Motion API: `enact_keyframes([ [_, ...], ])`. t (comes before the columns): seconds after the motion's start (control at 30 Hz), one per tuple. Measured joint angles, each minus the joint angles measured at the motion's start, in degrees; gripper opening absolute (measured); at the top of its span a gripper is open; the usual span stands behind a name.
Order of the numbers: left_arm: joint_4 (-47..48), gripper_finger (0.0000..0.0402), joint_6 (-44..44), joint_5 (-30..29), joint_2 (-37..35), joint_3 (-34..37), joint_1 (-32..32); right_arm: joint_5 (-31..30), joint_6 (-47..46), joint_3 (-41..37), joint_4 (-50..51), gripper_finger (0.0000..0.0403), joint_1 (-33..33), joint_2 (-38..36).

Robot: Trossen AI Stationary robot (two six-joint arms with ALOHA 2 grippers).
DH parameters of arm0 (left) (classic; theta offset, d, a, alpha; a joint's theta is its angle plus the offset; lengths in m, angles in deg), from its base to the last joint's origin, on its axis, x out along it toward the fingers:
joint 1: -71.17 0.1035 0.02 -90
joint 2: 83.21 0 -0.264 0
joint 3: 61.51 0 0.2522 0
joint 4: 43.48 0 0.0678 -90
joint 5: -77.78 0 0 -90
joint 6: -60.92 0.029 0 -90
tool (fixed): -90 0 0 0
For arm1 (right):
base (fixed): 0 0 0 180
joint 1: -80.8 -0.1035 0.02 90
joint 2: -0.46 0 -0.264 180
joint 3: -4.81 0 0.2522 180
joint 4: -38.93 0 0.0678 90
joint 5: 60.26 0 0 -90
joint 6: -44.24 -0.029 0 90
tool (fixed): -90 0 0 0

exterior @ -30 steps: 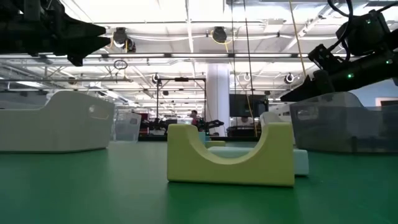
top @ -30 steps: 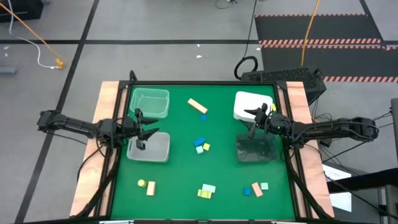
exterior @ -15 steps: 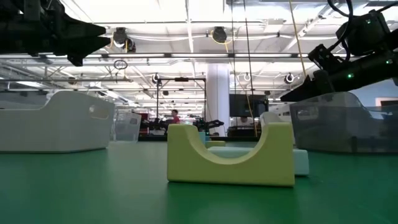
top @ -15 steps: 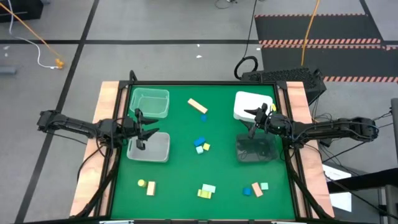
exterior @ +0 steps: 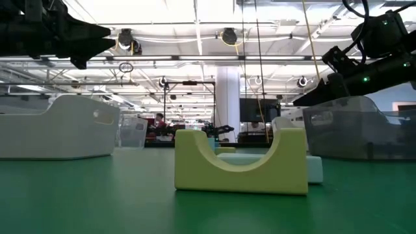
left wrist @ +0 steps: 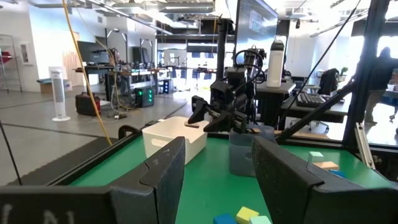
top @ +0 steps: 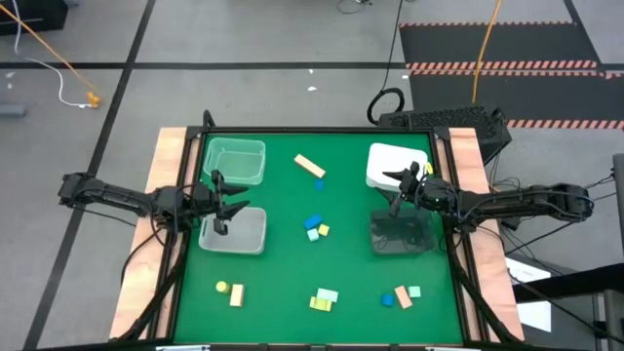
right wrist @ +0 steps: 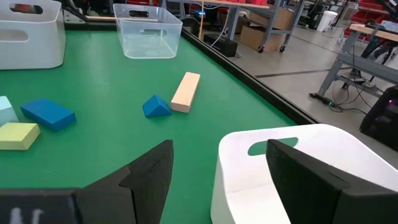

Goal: Sort & place blocks by color

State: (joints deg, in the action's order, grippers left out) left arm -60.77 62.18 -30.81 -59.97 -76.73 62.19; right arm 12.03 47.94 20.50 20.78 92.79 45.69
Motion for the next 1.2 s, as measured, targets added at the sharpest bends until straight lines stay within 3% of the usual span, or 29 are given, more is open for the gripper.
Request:
enact_keyframes([
  [0.67,0.0,0.0186,0.0,0.0,0.0,0.0,0.0,0.0,-1.2,0.0,-2.8,0.0249,0.0,0.0],
  [1.2,0.0,0.0186,0.0,0.0,0.0,0.0,0.0,0.0,-39.1,0.0,-25.4,0.0249,0.0,0.0],
])
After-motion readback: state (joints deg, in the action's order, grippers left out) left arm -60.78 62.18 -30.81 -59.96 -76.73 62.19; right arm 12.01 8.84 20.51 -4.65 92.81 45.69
